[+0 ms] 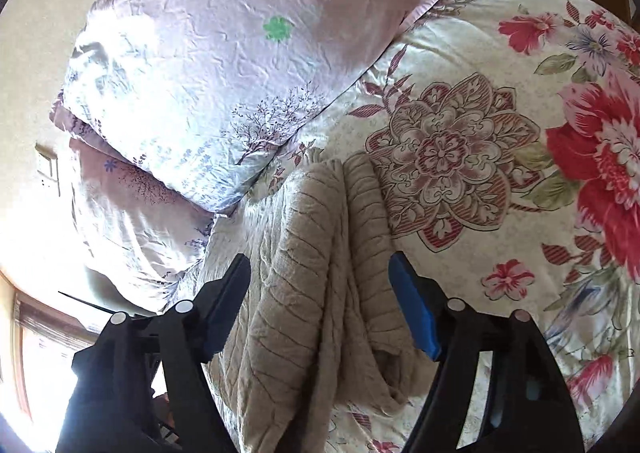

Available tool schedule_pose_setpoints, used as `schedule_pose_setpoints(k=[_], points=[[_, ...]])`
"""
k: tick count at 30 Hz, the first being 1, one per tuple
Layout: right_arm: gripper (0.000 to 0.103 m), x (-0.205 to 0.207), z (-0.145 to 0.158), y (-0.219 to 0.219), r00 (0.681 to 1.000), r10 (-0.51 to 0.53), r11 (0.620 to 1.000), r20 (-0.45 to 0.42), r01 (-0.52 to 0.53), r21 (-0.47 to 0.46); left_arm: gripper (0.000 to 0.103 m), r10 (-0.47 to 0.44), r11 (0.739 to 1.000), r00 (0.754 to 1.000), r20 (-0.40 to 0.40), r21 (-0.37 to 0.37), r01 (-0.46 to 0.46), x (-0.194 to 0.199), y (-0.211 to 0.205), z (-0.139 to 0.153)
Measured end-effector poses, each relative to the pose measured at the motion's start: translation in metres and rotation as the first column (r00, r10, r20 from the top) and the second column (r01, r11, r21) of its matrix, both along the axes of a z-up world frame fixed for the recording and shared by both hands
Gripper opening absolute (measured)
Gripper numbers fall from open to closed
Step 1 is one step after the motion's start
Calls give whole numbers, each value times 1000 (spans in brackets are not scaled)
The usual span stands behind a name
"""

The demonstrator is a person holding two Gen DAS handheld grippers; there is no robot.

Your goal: Fold small clothes

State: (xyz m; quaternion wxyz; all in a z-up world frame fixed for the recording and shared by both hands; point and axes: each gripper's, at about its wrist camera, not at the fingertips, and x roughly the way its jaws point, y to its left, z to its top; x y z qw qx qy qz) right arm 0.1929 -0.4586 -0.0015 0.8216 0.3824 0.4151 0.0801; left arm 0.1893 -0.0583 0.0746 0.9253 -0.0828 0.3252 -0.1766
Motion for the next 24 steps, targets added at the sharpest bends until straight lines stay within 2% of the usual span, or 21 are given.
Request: schedule_pose_setpoints(k=[5,7,9,11,13,15,24], points=[[59,11,-2,12,1000,21,1000,-13,-21,2,101,-24,985,1000,-7,169,25,-1,-18,-12],[45,16,-6,18,999,33,999,-30,-33,-5,101,-20,973,1000,-19,228,24,0,-26,-18],[41,19,-9,21,998,38,999,-41,-39,-20,101,-17,964,1000,-18,265,21,-1,-29,-21],[37,22,-11,25,998,43,998,-48,-45,-54,101,-15,962,1000,-8,273,17,-3,-29,-20],[24,22,-13,26,998,47,996,-40,-50,-68,101,-11,962,1000,-12,273,14,-2,-29,-20],[18,19,-11,27,998,54,994,-12,-55,-96,101,-9,963,1000,-11,270,11,-1,-28,-20],[15,19,13,32,996,50,977,70,-34,-208,101,-15,961,1000,0,277,14,-2,-31,-19]])
